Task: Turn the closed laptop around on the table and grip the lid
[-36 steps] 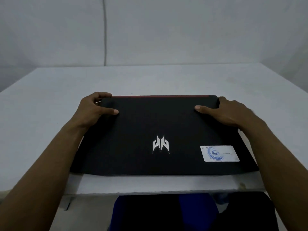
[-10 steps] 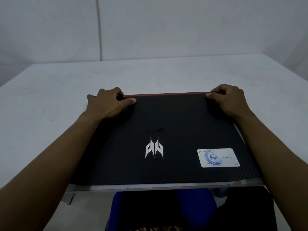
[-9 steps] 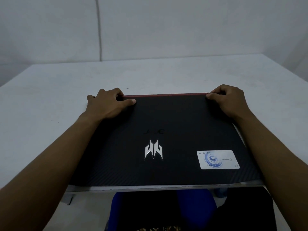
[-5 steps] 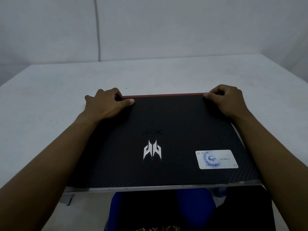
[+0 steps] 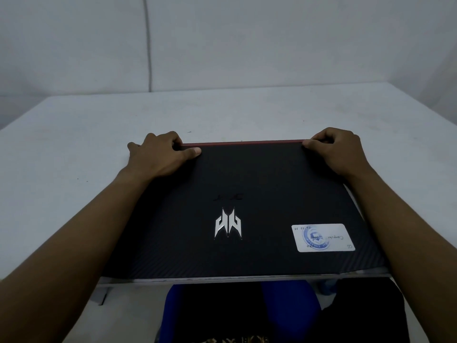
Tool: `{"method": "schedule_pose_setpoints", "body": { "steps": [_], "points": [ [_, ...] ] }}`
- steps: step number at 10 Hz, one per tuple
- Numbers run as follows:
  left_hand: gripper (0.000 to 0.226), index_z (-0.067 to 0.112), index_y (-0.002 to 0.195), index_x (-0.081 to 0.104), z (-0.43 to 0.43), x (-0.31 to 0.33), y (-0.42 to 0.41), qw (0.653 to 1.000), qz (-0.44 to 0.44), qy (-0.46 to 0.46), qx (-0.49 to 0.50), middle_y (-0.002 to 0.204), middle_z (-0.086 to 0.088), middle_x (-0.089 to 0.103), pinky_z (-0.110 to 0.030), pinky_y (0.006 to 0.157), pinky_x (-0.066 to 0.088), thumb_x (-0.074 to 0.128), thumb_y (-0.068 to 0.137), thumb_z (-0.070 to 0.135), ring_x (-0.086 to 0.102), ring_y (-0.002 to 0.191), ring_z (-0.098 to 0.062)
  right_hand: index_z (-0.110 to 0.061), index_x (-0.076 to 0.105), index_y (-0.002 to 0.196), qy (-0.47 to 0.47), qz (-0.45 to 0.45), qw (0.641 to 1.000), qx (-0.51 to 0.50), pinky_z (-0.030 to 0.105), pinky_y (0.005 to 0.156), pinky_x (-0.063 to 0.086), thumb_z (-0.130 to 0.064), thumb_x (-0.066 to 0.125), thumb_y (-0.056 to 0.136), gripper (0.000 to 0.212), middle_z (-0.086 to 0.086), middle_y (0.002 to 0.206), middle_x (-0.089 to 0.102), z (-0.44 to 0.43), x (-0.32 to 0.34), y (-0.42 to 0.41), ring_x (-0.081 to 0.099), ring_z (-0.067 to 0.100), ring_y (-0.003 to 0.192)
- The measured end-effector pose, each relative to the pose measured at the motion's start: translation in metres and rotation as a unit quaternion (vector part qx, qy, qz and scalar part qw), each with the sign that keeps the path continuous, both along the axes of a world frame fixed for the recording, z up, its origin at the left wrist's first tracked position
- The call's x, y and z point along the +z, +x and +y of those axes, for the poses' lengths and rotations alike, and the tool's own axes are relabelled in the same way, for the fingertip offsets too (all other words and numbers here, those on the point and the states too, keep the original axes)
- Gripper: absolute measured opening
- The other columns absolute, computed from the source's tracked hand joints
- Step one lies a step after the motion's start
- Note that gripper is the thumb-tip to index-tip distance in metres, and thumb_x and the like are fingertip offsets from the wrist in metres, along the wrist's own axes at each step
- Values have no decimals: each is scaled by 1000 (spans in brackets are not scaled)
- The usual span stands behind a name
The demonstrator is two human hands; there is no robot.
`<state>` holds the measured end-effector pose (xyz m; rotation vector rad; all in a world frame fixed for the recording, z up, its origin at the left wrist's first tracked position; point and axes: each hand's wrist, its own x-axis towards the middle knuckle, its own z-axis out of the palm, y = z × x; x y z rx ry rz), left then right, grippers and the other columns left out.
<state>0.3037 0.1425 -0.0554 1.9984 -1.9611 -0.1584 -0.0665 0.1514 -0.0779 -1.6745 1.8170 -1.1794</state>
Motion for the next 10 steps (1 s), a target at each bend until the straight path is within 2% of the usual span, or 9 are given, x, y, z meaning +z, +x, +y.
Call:
{"method": "schedule_pose_setpoints", "body": {
  "steps": [5,7,8,9,10],
  "points": [
    [53,29,100,59,6,1,1,1000,1,2,1,102,4,59,-47,97,23,47,80,76,44,98,-17,-15,74,92,8,11,1000,1,30,76,50,-39,74,85,25,-7,88,72,1,1,1,65,8,83],
    [54,29,108,60,9,5,-2,1000,-6,13,-2,107,5,58,-47,100,25,46,82,74,52,115,-23,-17,74,91,11,13,1000,9,27,71,46,-37,74,86,21,-5,89,71,3,5,1,63,12,82],
    [54,31,113,60,6,6,-3,999,4,27,-19,124,3,63,-47,105,28,49,80,73,52,121,-23,-17,74,92,13,32,999,24,25,69,46,-34,74,86,19,-1,94,71,0,9,2,61,11,80],
    [64,34,120,58,-2,14,-7,996,61,33,-51,133,6,61,-47,105,36,52,71,76,53,123,-21,-18,73,95,2,35,999,27,26,73,47,-35,75,85,20,2,99,71,-8,21,5,59,10,80],
    [54,32,121,60,-6,27,-20,986,124,1,-114,131,8,62,-33,94,41,61,78,63,54,118,-13,-20,72,98,-16,34,998,49,29,72,48,-36,76,84,21,0,99,70,-12,35,18,61,12,80]
  ]
}}
